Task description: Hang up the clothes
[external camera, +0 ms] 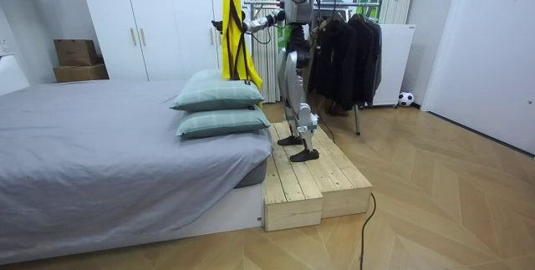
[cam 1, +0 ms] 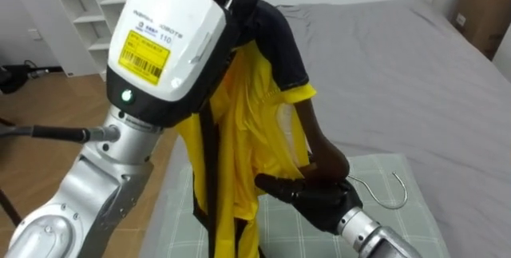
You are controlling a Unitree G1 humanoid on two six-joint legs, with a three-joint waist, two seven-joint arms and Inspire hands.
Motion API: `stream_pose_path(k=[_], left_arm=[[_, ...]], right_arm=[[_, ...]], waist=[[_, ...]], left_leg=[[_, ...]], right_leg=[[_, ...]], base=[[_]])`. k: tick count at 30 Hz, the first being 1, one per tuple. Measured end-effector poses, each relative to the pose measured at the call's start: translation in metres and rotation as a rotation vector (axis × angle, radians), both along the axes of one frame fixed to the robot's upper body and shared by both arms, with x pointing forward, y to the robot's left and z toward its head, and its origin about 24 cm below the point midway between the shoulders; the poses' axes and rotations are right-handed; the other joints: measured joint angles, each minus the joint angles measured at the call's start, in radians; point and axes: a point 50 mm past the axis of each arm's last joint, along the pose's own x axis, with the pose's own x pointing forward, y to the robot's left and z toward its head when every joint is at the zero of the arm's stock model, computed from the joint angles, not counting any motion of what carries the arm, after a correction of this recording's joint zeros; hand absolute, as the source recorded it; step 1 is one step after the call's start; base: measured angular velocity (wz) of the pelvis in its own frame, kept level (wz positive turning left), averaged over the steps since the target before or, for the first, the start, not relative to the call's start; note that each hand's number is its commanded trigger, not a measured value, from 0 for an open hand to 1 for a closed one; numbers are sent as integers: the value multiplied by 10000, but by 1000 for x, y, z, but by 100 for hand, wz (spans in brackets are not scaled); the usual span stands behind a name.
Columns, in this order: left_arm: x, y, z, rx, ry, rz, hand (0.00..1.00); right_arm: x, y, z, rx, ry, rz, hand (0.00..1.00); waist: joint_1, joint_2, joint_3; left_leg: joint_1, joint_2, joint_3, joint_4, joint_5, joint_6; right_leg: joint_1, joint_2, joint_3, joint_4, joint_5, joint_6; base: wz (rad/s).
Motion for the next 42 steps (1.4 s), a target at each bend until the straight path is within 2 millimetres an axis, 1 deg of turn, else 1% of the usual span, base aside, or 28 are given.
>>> stream_pose_path(k=[4, 10, 14, 15, 16, 20, 31, 38, 42], left_arm=[[1, -1, -2, -80, 32, 62, 100], [3, 1, -4, -121, 181, 299, 100], [4, -2, -5, -484, 243, 269, 100], [4, -3, -6, -593, 253, 268, 100], [4, -4, -6, -648, 258, 278, 100], [4, -5, -6, -891, 291, 334, 100], [4, -5, -6, -890, 302, 352, 100], [4, -5, -7, -808, 312, 340, 100], [3, -4, -10, -721, 433, 375, 100]], right_arm=[[-2, 5, -3, 95, 229, 94, 0], [-2, 5, -3, 1, 375, -131, 0], [-1, 10, -1, 194, 418, -197, 0], [-1, 11, 1, 219, 399, -223, 55], [-1, 12, 2, 233, 382, -238, 100], [0, 12, 4, 506, 426, -358, 100], [-4, 19, 2, 442, 453, 49, 100], [-3, 11, 1, 135, 395, -7, 100], [-1, 2, 1, -572, 127, -29, 100]], waist=[[-2, -3, 0], [10, -13, -4], [12, -13, -5], [13, -15, -6], [16, -15, -6], [16, -35, -19], [14, -40, -22], [-27, -44, -19], [-61, -54, -16]], left_leg=[[-1, 2, 1, -21, 0, 0], [-15, 0, -4, -27, 0, 0], [-26, -1, -8, -24, 0, 0], [-26, -1, -7, -24, 0, 0], [-26, -1, -7, -23, 0, 0], [-14, -2, -7, -13, 0, 0], [29, -37, -6, 10, 18, 26], [20, -60, -12, 46, 33, 49], [22, -57, -14, 69, 33, 49]], right_leg=[[-10, 1, -7, -1, 0, 0], [-11, -4, -27, 1, 0, 0], [-17, -4, -34, 6, 0, 0], [-17, 0, -35, 6, 0, 0], [-17, 2, -33, 8, 0, 0], [-15, 10, -30, 38, 0, 0], [-14, 9, -4, 126, 0, 0], [3, -14, -16, 131, 1, 2], [26, -25, -32, 131, 0, 3]], base=[[0], [0], [0], [0], [0], [0], [0], [0], [0]])
